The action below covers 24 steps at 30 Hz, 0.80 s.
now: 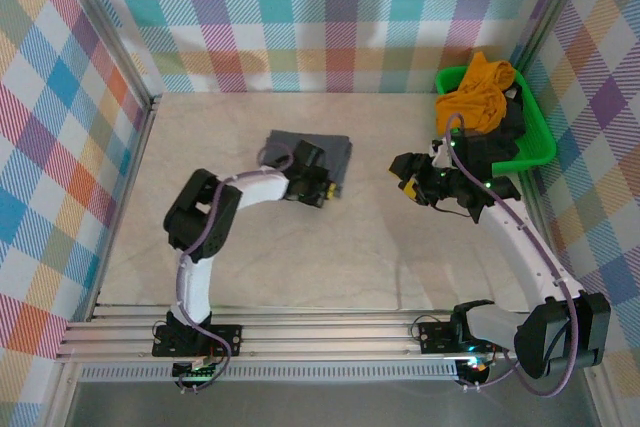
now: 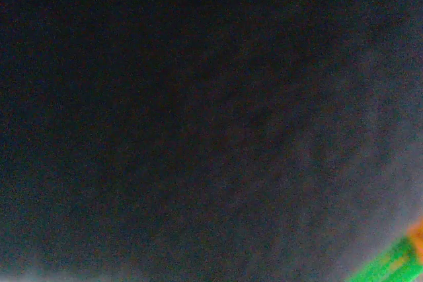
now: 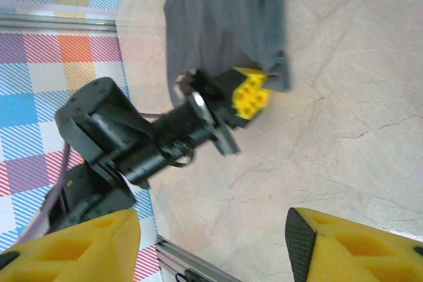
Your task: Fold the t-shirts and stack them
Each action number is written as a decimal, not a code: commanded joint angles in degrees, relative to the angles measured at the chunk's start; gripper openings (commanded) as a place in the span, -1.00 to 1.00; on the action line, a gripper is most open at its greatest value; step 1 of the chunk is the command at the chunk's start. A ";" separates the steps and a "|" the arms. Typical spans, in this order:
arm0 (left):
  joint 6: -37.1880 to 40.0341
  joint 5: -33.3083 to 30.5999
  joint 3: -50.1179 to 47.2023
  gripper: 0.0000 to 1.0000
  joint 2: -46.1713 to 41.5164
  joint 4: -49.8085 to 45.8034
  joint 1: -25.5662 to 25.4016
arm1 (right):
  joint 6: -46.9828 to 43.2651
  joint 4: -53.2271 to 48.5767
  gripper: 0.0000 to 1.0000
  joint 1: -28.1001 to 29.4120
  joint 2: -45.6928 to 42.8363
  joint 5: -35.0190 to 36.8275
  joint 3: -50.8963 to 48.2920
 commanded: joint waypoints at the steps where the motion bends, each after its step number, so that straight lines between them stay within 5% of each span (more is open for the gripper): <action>1: 13.04 -1.65 -1.56 -1.00 -3.48 -8.49 9.85 | -0.61 -0.27 0.21 -0.43 0.43 -0.53 2.52; 7: 28.39 0.68 3.51 -1.00 -2.02 -16.13 25.09 | -0.52 1.05 0.21 -0.43 2.53 -0.19 3.29; 11: 34.80 1.16 10.61 -1.00 4.19 -18.52 30.50 | -0.47 2.84 0.19 -0.44 4.43 -1.07 3.93; 24: 37.18 1.11 32.57 -1.00 19.07 -23.80 34.58 | -0.73 3.30 0.19 -0.35 7.90 -2.25 7.38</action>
